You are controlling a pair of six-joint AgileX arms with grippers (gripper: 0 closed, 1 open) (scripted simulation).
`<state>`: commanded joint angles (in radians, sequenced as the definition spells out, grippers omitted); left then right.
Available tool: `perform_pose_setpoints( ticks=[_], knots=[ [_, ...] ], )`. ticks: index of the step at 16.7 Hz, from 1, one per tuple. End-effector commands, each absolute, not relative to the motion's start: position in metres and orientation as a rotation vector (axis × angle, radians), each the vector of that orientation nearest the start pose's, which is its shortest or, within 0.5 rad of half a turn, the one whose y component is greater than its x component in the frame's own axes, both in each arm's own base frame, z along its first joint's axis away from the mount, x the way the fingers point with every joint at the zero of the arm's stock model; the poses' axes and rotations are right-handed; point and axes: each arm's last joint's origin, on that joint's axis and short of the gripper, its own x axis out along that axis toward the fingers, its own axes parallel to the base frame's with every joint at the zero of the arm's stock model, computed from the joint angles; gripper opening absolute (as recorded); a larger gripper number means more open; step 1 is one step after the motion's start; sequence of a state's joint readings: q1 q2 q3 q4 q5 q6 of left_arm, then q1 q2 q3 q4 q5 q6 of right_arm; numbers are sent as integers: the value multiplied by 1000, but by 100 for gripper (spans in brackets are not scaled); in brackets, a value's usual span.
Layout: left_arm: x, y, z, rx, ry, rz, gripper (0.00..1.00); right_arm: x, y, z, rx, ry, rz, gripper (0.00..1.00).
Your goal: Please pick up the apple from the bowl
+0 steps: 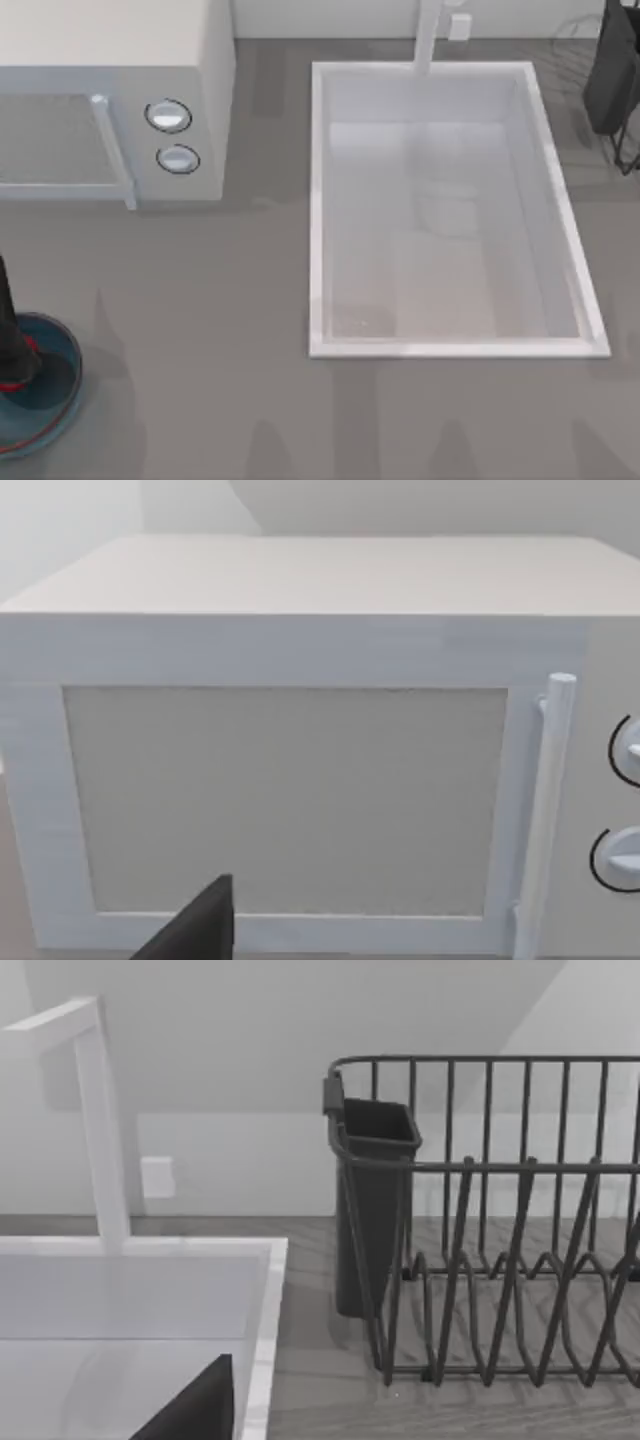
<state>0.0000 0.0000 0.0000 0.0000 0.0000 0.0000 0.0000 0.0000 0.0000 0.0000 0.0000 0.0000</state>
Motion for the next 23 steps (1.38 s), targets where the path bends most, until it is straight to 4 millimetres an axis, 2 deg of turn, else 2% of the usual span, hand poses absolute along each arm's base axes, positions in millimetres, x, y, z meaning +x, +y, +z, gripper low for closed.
perform_pose_setpoints(
  ticks=[14, 19, 23],
  knots=[
    [106, -1, 164, 3, 37, 2, 100, 106, -1, 160, 0, 0, 0, 100],
    [116, 1, 189, 18, 318, 12, 100, 106, -1, 160, 0, 0, 0, 100],
    [144, 4, 208, 28, 685, 16, 100, 106, -1, 160, 0, 0, 0, 100]
  ],
)
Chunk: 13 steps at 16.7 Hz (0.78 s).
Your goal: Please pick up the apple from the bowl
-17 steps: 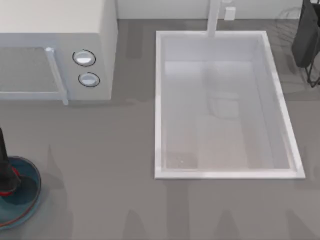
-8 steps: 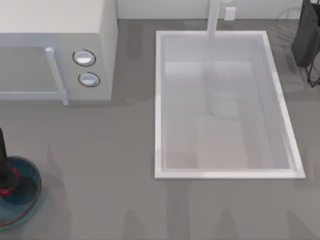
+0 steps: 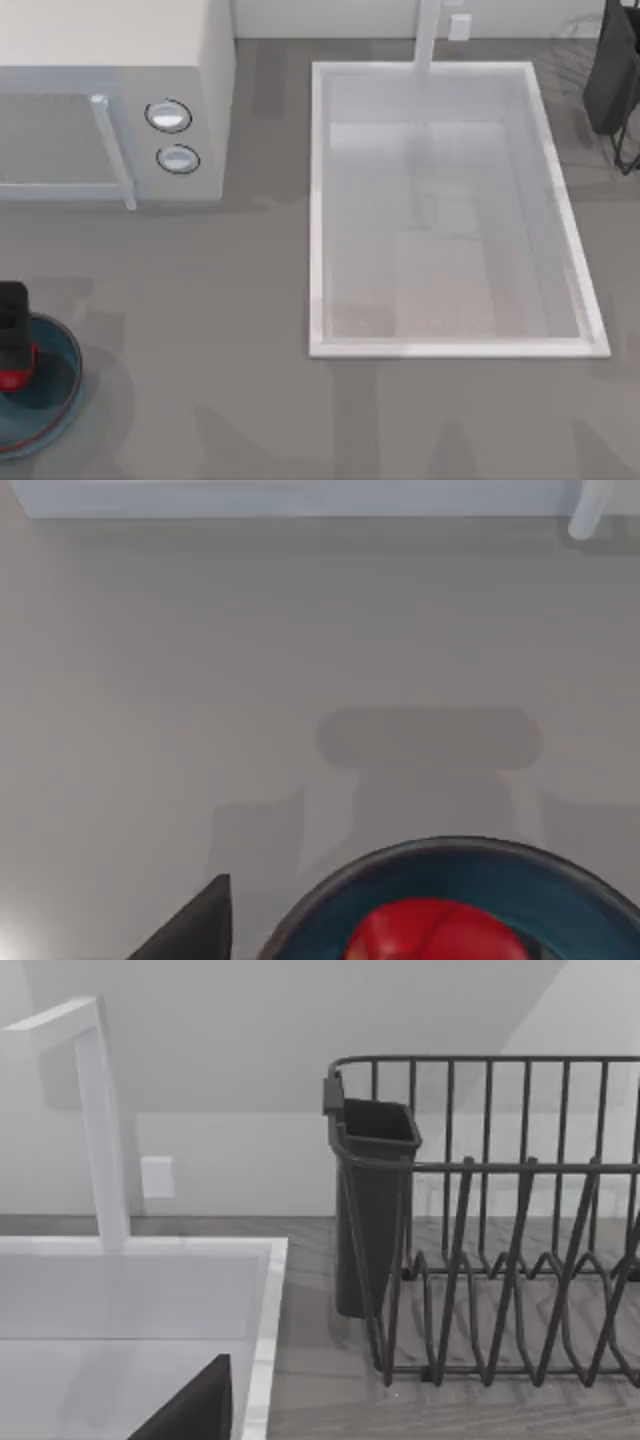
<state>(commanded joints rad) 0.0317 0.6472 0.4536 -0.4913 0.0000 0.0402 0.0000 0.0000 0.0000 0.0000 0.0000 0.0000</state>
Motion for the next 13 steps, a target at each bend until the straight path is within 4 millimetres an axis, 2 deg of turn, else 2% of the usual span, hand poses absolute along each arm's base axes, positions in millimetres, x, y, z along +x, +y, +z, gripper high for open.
perform_pose_setpoints(
  ticks=[3, 7, 10, 13],
  knots=[
    [174, 8, 215, 31, 982, 13, 100, 106, -1, 160, 0, 0, 0, 100],
    [216, 13, 209, 25, 1328, -1, 100, 106, -1, 160, 0, 0, 0, 100],
    [237, 17, 202, 19, 1499, -11, 100, 106, -1, 160, 0, 0, 0, 100],
    [247, 18, 199, 16, 1569, -16, 100, 106, -1, 160, 0, 0, 0, 100]
  ],
)
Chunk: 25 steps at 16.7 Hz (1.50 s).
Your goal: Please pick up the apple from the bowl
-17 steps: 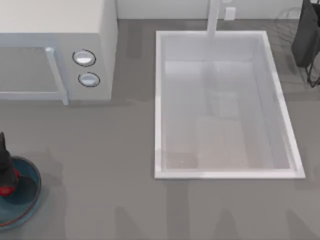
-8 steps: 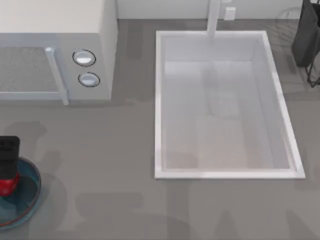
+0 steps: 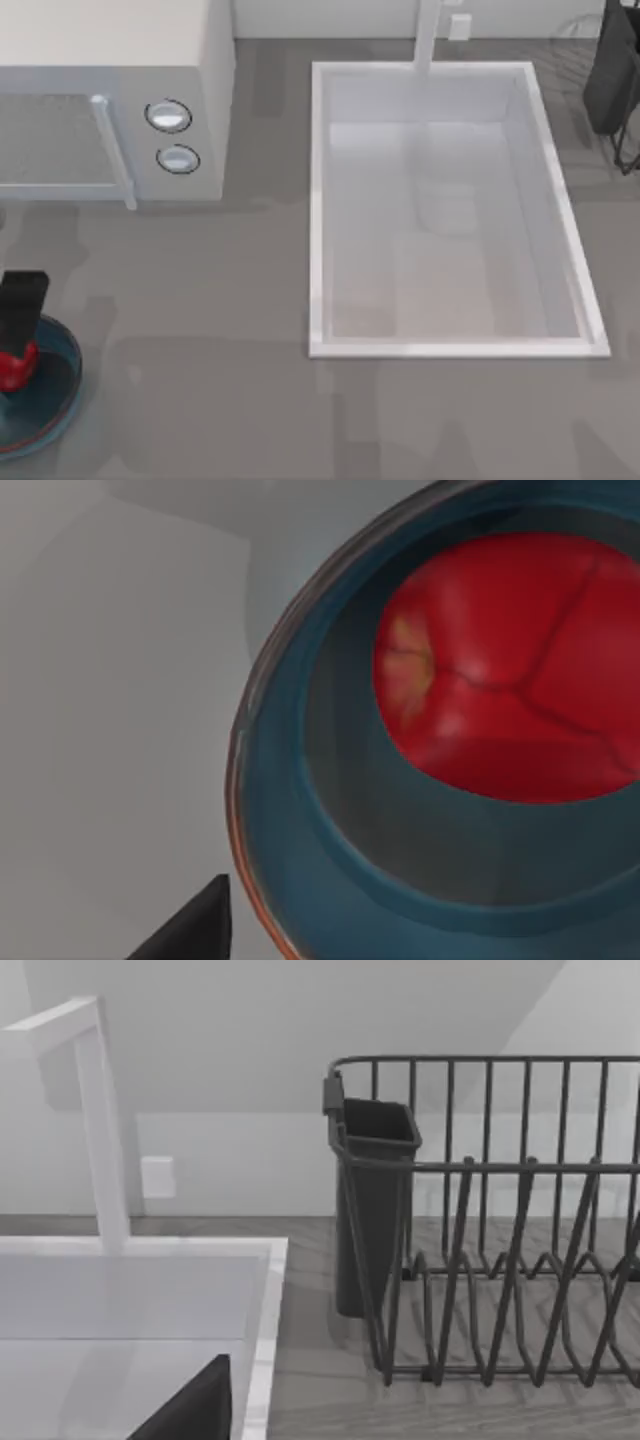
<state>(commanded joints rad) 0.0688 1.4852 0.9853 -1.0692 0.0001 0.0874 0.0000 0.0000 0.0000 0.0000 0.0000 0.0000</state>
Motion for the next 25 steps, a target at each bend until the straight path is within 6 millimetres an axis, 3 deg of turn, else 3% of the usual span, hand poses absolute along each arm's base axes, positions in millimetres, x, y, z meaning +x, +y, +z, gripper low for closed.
perform_pose_setpoints(
  ticks=[6, 15, 20, 25],
  knots=[
    [247, 17, 194, 19, 1571, -19, 100, 106, -1, 160, 0, 0, 0, 100],
    [248, 18, 110, 16, 1563, -15, 100, 106, -1, 160, 0, 0, 0, 100],
    [247, 18, 105, 16, 1571, -16, 100, 106, -1, 160, 0, 0, 0, 100],
    [247, 18, 105, 16, 1571, -16, 62, 106, -1, 160, 0, 0, 0, 100]
  ],
)
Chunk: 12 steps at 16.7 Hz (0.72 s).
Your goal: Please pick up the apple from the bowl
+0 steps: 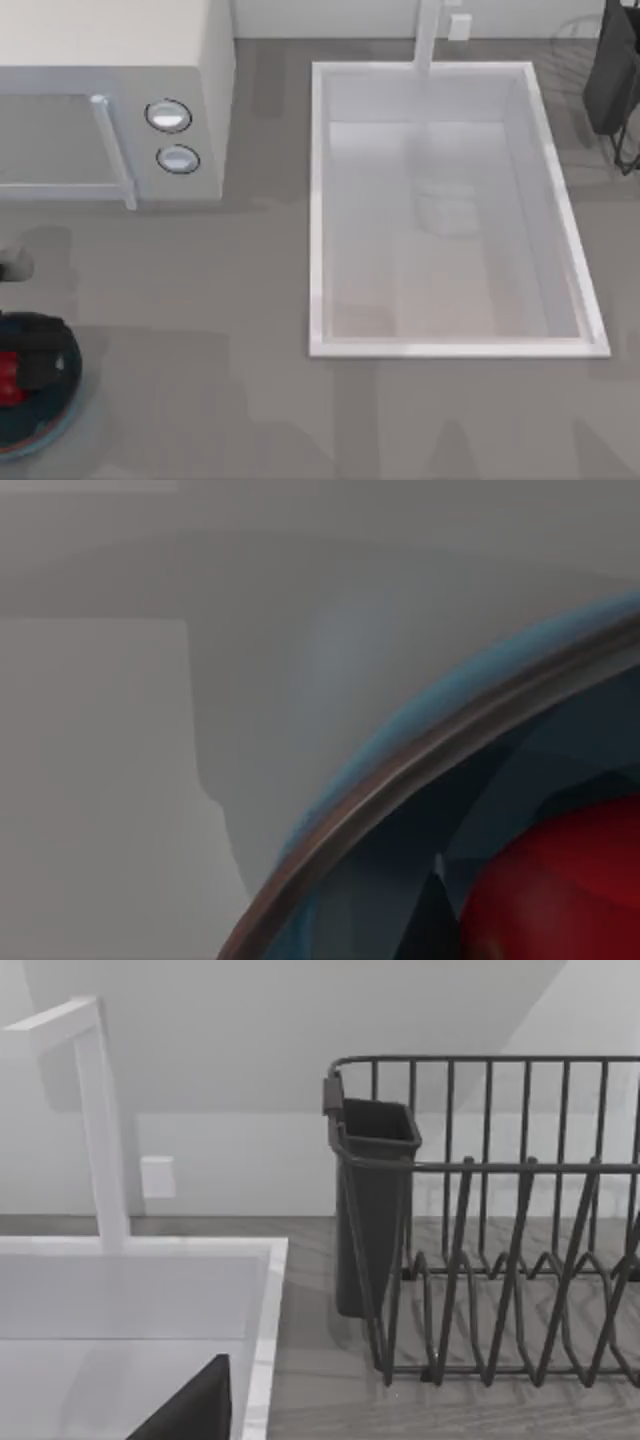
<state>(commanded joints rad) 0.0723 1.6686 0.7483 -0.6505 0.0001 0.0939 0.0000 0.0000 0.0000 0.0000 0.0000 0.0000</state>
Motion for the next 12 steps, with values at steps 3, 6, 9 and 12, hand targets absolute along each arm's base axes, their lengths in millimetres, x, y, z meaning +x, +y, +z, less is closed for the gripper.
perform_pose_setpoints(
  ticks=[3, 6, 9, 12],
  knots=[
    [247, 18, 105, 16, 1571, -16, 40, 106, -1, 160, 0, 0, 0, 100],
    [247, 18, 105, 16, 1571, -16, 17, 106, -1, 160, 0, 0, 0, 100],
    [247, 18, 105, 16, 1571, -16, 0, 106, -1, 160, 0, 0, 0, 100],
    [247, 18, 105, 16, 1571, -16, 0, 106, -1, 160, 0, 0, 0, 100]
  ],
)
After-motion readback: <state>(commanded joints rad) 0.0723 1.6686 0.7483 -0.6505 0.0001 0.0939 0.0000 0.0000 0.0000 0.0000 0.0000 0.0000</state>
